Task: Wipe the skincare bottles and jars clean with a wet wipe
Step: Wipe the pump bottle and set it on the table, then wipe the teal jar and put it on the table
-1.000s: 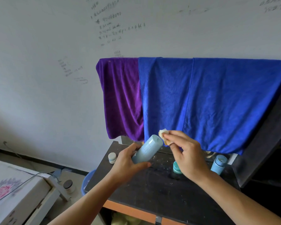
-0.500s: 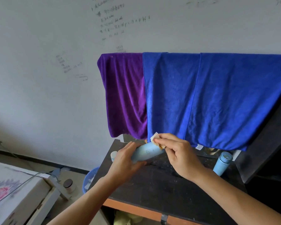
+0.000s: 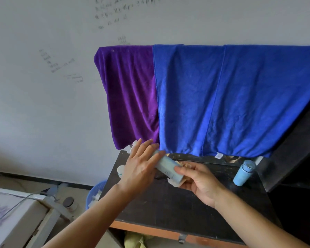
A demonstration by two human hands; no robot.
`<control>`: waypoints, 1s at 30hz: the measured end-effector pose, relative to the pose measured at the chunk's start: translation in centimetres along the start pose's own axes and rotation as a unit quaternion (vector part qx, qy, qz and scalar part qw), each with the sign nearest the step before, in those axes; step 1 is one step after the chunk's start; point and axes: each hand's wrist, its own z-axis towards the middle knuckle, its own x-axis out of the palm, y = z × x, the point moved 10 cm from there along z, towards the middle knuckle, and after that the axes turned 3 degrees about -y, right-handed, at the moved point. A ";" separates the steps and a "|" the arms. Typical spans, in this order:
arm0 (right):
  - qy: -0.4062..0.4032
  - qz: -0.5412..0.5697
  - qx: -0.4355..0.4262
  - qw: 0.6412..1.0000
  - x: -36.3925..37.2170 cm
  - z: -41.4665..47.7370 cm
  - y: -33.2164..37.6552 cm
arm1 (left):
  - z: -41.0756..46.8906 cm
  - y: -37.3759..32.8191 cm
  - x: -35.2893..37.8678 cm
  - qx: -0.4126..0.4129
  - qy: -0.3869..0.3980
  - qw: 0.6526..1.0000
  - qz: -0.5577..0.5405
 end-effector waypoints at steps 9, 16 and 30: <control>-0.009 0.093 0.036 0.995 -4.6 5.7 0.3 | -3.4 6.9 7.1 -0.527 -0.018 0.765 -0.369; 0.010 -0.020 0.073 0.997 -7.0 10.2 -3.7 | -1.9 6.5 13.8 -0.597 -0.039 0.620 -0.508; -0.171 -0.126 0.199 0.957 -17.3 11.5 -12.1 | -5.6 9.5 24.4 -0.554 0.126 0.776 -0.273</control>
